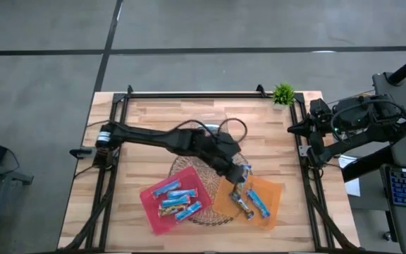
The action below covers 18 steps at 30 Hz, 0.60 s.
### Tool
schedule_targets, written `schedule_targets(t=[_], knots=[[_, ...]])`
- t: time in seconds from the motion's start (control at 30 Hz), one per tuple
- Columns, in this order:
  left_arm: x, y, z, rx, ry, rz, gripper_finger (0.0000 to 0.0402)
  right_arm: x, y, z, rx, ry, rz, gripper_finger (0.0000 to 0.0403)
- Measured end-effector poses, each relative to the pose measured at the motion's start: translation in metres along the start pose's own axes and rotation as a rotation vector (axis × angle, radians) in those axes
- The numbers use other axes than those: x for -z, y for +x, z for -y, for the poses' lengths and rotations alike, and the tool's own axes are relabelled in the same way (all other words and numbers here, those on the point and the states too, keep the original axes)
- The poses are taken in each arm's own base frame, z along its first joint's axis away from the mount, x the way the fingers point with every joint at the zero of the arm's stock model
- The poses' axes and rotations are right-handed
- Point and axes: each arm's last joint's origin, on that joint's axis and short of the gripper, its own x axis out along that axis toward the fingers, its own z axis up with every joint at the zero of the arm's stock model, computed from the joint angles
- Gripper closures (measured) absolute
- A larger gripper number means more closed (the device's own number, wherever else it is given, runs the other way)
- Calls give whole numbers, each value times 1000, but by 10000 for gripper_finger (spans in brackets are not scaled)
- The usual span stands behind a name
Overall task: Pick and place Granola Bars by type
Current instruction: Put the blue granola bar into the orange bin
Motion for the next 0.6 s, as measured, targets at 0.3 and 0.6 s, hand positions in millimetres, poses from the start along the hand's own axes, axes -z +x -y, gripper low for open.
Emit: schedule_targets(t=[0.3,0.6], knots=[[7,43,-27,-64,-57,-98,336,0,0,0,2,-3,-4,394],[12,63,-45,-124,-96,-153,336,1,0,0,4,-4,-6,394]])
